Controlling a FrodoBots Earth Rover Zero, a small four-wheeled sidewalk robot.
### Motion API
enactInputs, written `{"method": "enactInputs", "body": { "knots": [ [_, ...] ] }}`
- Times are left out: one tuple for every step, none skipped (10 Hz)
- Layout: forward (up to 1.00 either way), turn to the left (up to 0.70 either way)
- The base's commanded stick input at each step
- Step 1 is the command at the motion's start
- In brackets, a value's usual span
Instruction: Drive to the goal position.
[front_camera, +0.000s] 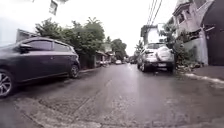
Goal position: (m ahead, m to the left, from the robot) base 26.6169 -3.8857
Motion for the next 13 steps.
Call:
{"method": "enactInputs", "body": {
  "knots": [
    [1.0, 0.0],
    [1.0, 0.0],
    [1.0, 0.0],
    [1.0, 0.0],
    [1.0, 0.0],
    [1.0, 0.0],
    [1.0, 0.0],
    [1.0, 0.0],
    [1.0, 0.0],
    [1.0, 0.0],
    [1.0, 0.0],
    [1.0, 0.0],
    [1.0, 0.0]
  ]
}}
